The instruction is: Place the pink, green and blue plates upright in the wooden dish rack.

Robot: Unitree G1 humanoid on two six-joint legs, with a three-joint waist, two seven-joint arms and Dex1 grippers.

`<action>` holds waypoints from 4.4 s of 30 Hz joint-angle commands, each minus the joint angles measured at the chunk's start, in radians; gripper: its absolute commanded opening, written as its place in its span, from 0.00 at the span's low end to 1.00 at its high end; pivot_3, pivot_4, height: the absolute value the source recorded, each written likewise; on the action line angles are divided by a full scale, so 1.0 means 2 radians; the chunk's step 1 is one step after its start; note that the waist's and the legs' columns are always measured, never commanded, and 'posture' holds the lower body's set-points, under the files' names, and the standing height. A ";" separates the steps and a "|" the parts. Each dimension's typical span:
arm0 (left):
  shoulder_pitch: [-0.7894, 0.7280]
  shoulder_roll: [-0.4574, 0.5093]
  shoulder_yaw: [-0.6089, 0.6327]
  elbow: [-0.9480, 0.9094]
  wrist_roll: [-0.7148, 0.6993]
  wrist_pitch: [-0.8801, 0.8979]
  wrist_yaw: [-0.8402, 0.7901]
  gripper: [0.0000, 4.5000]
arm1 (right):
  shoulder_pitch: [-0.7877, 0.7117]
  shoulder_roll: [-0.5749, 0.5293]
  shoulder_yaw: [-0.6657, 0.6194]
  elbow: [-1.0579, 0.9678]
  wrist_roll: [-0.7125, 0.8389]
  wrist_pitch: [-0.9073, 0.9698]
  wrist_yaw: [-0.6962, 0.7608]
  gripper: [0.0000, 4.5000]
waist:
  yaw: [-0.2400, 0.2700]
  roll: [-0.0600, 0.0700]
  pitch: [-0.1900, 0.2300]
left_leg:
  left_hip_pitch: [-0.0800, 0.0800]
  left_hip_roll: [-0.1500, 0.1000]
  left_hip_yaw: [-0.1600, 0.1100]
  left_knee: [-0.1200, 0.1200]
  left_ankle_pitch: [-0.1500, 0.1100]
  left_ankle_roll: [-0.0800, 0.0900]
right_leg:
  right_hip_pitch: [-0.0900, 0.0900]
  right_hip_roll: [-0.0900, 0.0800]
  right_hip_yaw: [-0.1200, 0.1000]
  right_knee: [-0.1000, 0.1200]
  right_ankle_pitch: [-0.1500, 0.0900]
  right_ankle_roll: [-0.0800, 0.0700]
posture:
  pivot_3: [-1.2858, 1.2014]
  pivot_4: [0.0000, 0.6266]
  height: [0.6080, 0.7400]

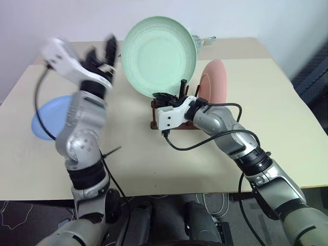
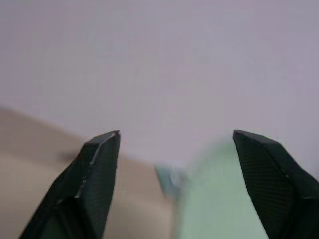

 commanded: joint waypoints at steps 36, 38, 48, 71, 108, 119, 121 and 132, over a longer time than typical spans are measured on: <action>0.334 0.117 -0.262 -0.021 0.198 -0.128 -0.316 0.77 | 0.100 0.153 -0.306 -0.199 0.846 0.431 -0.193 0.15 | 0.003 0.002 0.000 | 0.000 0.006 0.007 -0.005 -0.001 0.002 | -0.006 0.005 0.007 0.000 0.002 -0.004 | 0.52 0.24 0.94; 0.334 0.116 -0.263 -0.022 0.200 -0.128 -0.316 0.77 | 0.094 0.142 -0.299 -0.199 0.833 0.432 -0.185 0.32 | 0.003 0.002 0.000 | 0.000 0.006 0.007 -0.005 -0.001 0.002 | -0.006 0.005 0.007 0.000 0.002 -0.004 | 0.52 0.24 0.94; 0.340 0.115 -0.217 -0.019 0.175 -0.102 -0.306 0.99 | 0.062 -0.017 -0.195 -0.225 0.574 0.333 -0.070 0.66 | 0.002 0.002 0.000 | 0.000 0.006 0.007 -0.005 -0.001 0.002 | -0.006 0.005 0.007 -0.001 0.002 -0.004 | 0.52 0.24 0.94; 0.186 0.033 0.154 0.064 0.126 0.045 0.114 1.00 | -0.002 -0.012 -0.026 -0.130 0.278 0.061 0.109 0.99 | 0.007 -0.001 0.000 | 0.000 0.006 0.007 -0.003 -0.001 0.001 | -0.005 0.006 0.007 -0.001 0.003 -0.003 | 0.52 0.24 0.94; 0.080 0.028 -0.100 -0.097 0.053 0.092 0.071 0.01 | -0.032 0.080 0.009 -0.011 0.107 0.004 0.052 1.00 | 0.001 -0.003 -0.001 | 0.001 0.007 0.007 -0.003 0.001 -0.003 | -0.005 0.007 0.008 0.000 0.005 -0.004 | 0.52 0.24 0.94; 0.110 0.001 -0.107 -0.142 0.060 0.118 0.078 0.00 | -0.058 0.104 0.015 0.047 0.042 -0.001 0.015 0.01 | 0.001 -0.003 -0.001 | 0.000 0.007 0.007 -0.003 0.001 -0.003 | -0.005 0.007 0.008 0.000 0.005 -0.004 | 0.52 0.24 0.94; 0.112 -0.001 -0.104 -0.145 0.060 0.119 0.078 0.00 | -0.058 0.105 0.016 0.046 0.038 -0.003 0.014 0.01 | 0.002 -0.003 -0.001 | 0.000 0.007 0.007 -0.003 0.001 -0.003 | -0.005 0.007 0.008 0.000 0.005 -0.004 | 0.52 0.24 0.94; 0.078 0.012 -0.006 -0.135 0.053 0.043 0.077 0.67 | -0.063 0.101 0.012 0.059 0.049 -0.037 0.022 0.00 | 0.001 -0.003 -0.001 | 0.000 0.007 0.007 -0.003 0.001 -0.003 | -0.005 0.008 0.008 0.000 0.005 -0.004 | 0.52 0.24 0.94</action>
